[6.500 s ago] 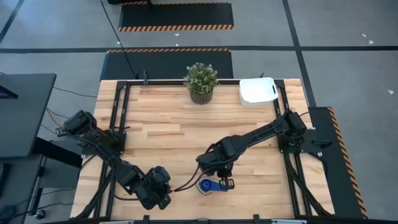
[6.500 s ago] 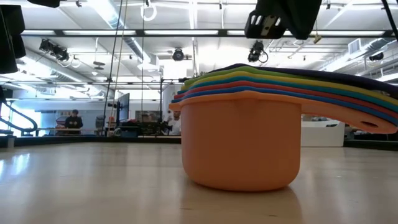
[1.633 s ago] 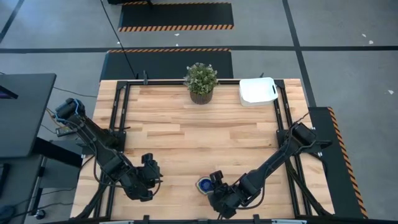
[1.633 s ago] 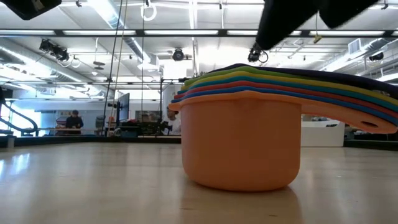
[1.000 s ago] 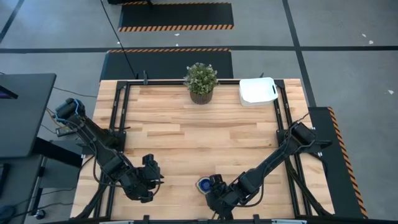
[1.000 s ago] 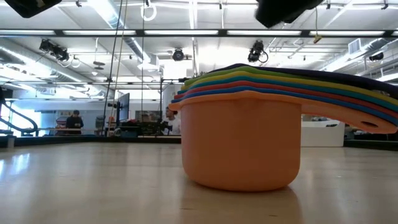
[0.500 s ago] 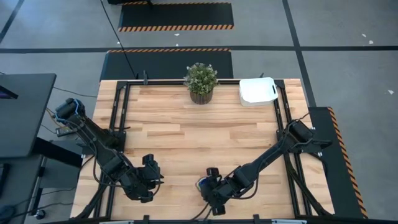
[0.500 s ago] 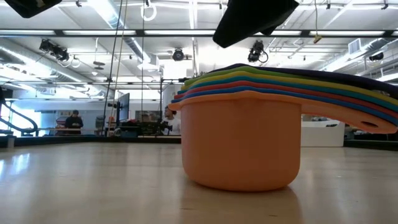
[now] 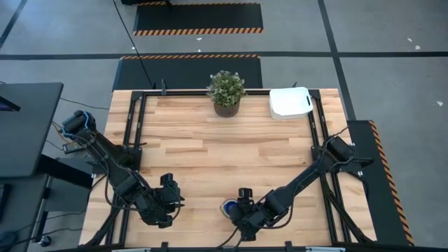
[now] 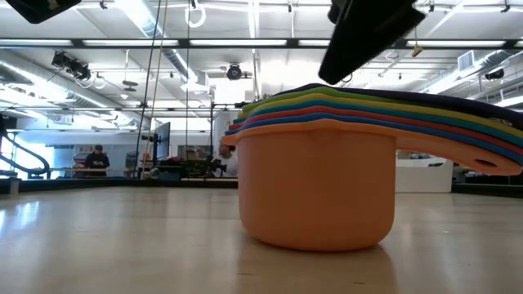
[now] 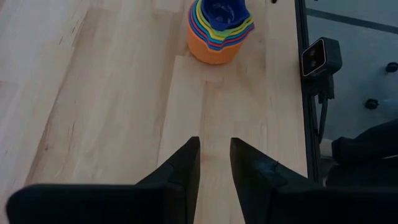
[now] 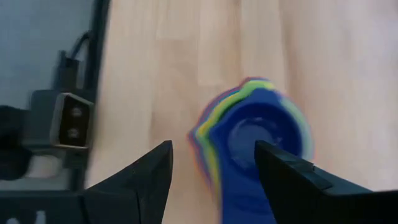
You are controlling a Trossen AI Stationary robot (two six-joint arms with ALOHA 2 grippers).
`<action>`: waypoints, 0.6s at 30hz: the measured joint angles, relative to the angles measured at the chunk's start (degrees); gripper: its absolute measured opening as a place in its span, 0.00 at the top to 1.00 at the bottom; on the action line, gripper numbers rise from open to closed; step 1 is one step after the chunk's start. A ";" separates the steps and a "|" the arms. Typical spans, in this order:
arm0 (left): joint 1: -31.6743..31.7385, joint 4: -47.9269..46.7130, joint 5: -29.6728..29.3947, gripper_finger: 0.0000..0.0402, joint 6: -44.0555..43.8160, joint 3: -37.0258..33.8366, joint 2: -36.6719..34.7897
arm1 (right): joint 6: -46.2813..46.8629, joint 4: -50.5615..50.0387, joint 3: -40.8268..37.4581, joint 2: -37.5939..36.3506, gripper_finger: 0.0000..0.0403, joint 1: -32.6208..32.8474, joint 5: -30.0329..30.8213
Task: Nest measuring cups in basket
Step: Put the stacked measuring cups into the white bin
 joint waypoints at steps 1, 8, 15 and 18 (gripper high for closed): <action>0.00 -0.02 0.00 0.76 -0.01 0.00 0.00 | 1.44 0.32 0.00 0.00 0.42 0.04 -1.06; 0.00 -0.01 0.00 0.76 -0.02 0.00 0.00 | 7.38 1.27 0.02 0.00 0.42 0.04 -1.91; 0.01 -0.02 0.00 0.76 -0.01 0.00 0.00 | 9.71 1.37 0.02 0.00 0.42 0.07 -4.51; 0.00 -0.02 0.00 0.76 0.01 0.00 0.00 | 9.91 1.37 0.02 0.00 0.42 0.09 -4.19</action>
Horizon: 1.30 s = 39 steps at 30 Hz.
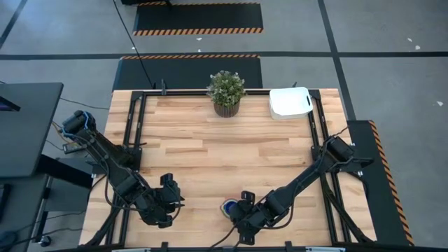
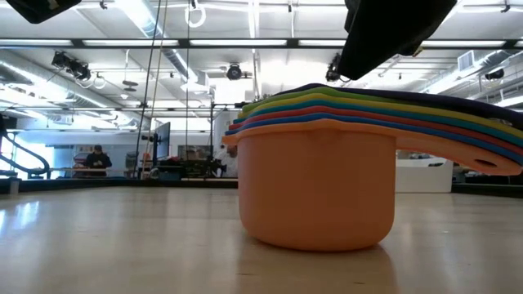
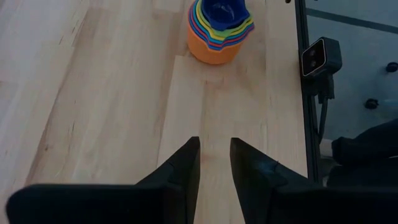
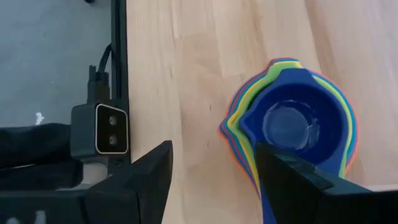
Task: Nest measuring cups in basket
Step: Put the stacked measuring cups into the white bin
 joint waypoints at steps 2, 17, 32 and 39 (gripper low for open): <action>0.01 0.00 0.00 0.76 -0.03 0.00 0.00 | 0.04 -0.50 0.00 0.00 0.42 0.02 0.93; 0.00 0.01 0.00 0.76 -0.04 0.00 -0.04 | -9.24 -0.42 0.00 0.00 0.09 3.23 13.11; 0.00 0.51 0.00 0.76 -0.02 0.02 -0.04 | -5.81 0.47 0.06 1.60 0.01 2.48 10.03; 0.00 1.18 0.00 0.76 -0.04 0.02 -0.04 | -10.41 1.60 0.06 1.70 0.01 2.47 5.13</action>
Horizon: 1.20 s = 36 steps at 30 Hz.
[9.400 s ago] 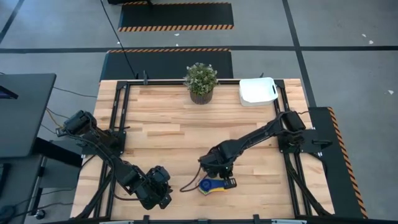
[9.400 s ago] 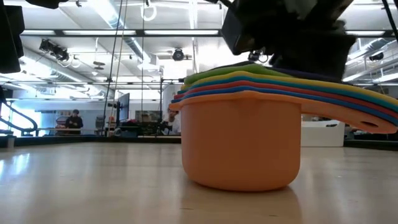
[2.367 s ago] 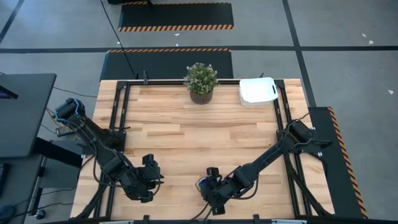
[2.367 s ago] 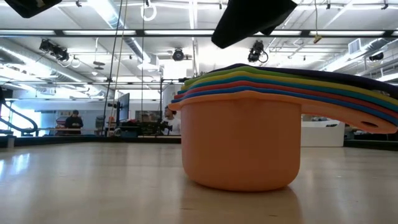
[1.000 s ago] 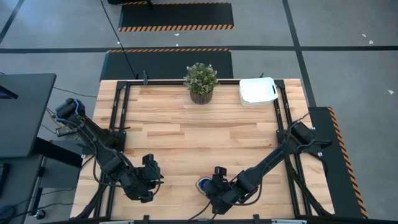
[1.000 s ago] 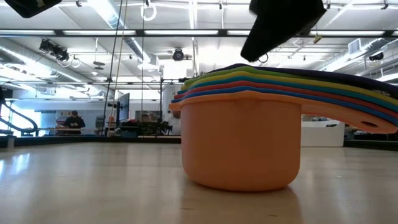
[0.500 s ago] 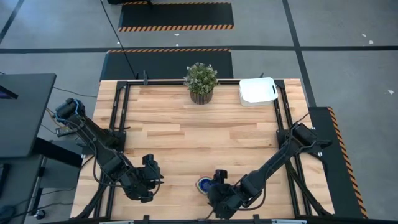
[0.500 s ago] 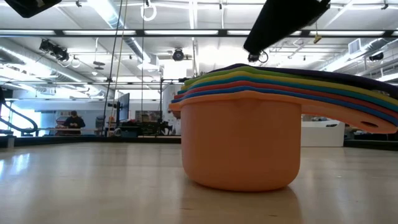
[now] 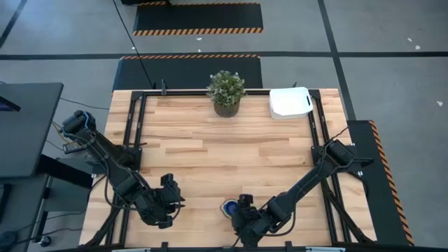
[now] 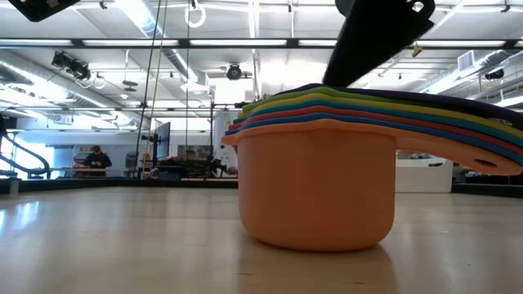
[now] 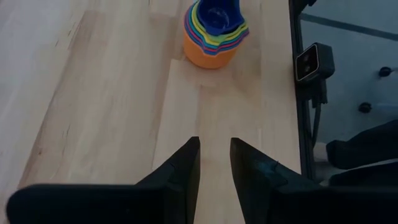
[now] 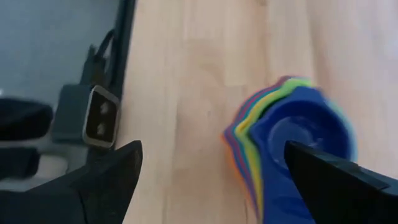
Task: Nest measuring cups in basket
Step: Put the stacked measuring cups into the white bin
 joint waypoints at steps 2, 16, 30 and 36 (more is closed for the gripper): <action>0.00 0.09 0.00 0.76 0.02 0.00 0.00 | -0.40 -0.22 -0.01 0.02 0.01 -0.02 -2.30; 0.00 2.55 0.00 0.76 0.02 0.00 0.00 | -2.53 1.31 -2.38 0.04 0.01 -2.40 -3.45; 0.00 2.67 0.00 0.76 0.02 0.00 0.00 | -11.82 1.86 -4.26 0.04 0.01 -2.60 -6.42; 0.00 2.69 0.00 0.76 0.00 0.00 0.00 | -19.04 0.93 -4.26 0.04 0.01 -2.96 -7.59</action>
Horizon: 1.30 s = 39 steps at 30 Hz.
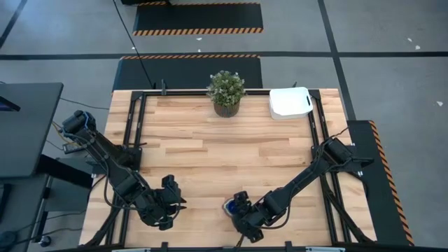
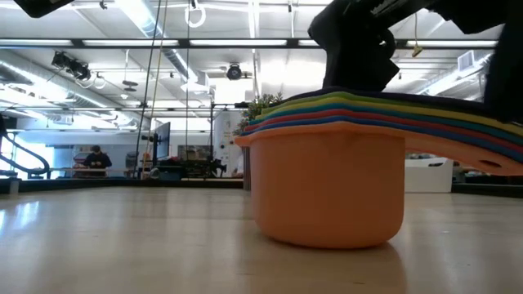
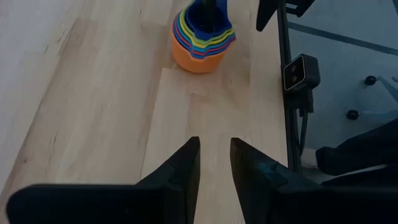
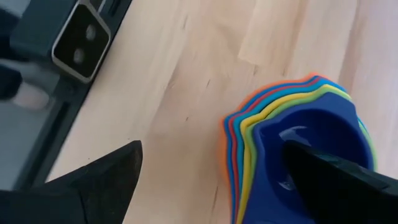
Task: Nest measuring cups in basket
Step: Put the stacked measuring cups into the white bin
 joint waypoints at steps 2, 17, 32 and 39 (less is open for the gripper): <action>0.00 -0.02 0.00 0.76 0.04 0.00 0.00 | -2.35 -1.04 0.03 -0.02 0.01 -0.25 -0.47; 0.00 -0.02 0.00 0.76 0.01 0.00 0.00 | -8.26 -1.80 0.00 -0.11 0.01 -0.97 -1.75; 0.00 -0.02 0.00 0.76 0.03 0.00 0.02 | -11.26 -1.59 -0.04 0.00 0.11 -0.97 0.23; 0.00 -0.02 0.00 0.76 0.00 0.00 0.02 | -11.03 -0.94 -0.07 0.02 0.20 -1.02 0.40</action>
